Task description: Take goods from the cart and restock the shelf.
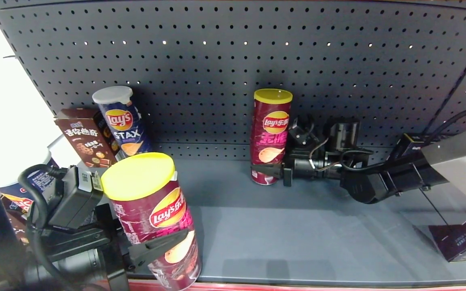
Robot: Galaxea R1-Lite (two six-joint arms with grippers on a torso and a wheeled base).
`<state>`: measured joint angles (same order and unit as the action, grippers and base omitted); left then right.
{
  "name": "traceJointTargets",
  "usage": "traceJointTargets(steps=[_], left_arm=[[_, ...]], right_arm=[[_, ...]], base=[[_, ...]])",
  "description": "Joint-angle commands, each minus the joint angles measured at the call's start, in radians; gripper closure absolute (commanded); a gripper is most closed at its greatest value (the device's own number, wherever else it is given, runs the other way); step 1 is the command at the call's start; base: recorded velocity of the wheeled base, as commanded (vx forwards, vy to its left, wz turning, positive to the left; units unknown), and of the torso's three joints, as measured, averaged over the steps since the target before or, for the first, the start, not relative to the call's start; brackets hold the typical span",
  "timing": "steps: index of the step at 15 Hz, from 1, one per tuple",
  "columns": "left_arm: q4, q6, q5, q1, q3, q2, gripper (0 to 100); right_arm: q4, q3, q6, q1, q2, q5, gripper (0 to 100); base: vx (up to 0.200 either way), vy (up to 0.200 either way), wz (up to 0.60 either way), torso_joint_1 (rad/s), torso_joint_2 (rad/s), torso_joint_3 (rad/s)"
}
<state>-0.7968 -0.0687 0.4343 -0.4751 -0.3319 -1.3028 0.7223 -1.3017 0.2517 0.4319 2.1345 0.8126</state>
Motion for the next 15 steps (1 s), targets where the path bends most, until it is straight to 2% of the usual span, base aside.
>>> traceJointTargets(steps=[1,3,6,9,10,13,15], left_arm=[[-0.001,0.0,0.001,0.0,-0.001,0.0,100],[-0.001,0.0,0.001,0.0,-0.001,0.002,100],[-0.002,0.0,0.0,0.001,0.002,0.014,100],[-0.002,0.0,0.0,0.001,0.002,0.016,100],[-0.002,0.0,-0.002,0.001,0.002,0.014,100],[-0.002,0.0,-0.002,0.001,0.005,0.014,100],[-0.002,-0.002,-0.002,0.001,0.008,0.014,100]], right_arm=[[0.005,0.079,0.0,0.021,-0.099,-0.029,100],[0.008,0.188,0.001,0.048,-0.185,-0.066,100],[0.042,0.326,-0.005,0.107,-0.297,-0.174,100],[0.057,0.348,-0.005,0.108,-0.304,-0.184,100],[0.233,0.568,-0.029,0.146,-0.349,-0.234,100],[0.408,0.722,-0.086,0.179,-0.338,-0.257,100],[0.454,0.791,-0.089,0.191,-0.334,-0.259,100]], base=[[0.0,0.0,0.0,0.0,0.0,0.0],[0.0,0.0,0.0,0.0,0.0,0.0],[0.0,0.0,0.0,0.0,0.0,0.0],[0.0,0.0,0.0,0.0,0.0,0.0],[0.0,0.0,0.0,0.0,0.0,0.0],[0.0,0.0,0.0,0.0,0.0,0.0],[0.0,0.0,0.0,0.0,0.0,0.0]])
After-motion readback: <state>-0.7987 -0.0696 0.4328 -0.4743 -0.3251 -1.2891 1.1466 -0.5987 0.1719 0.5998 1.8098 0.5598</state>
